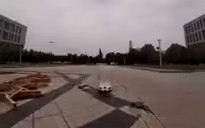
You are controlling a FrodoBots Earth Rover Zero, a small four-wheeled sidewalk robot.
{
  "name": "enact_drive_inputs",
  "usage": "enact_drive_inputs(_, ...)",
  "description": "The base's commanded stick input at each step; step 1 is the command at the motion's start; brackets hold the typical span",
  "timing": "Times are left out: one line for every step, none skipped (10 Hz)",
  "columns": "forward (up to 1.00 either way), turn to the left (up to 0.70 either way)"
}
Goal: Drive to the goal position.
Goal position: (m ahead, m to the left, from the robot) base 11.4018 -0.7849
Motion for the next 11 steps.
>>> enact_drive_inputs(1.0,0.0)
enact_drive_inputs(1.0,0.0)
enact_drive_inputs(1.0,0.0)
enact_drive_inputs(1.0,0.0)
enact_drive_inputs(1.0,0.0)
enact_drive_inputs(1.0,0.0)
enact_drive_inputs(1.0,0.0)
enact_drive_inputs(1.0,0.0)
enact_drive_inputs(1.0,0.0)
enact_drive_inputs(1.0,0.0)
enact_drive_inputs(1.0,0.0)
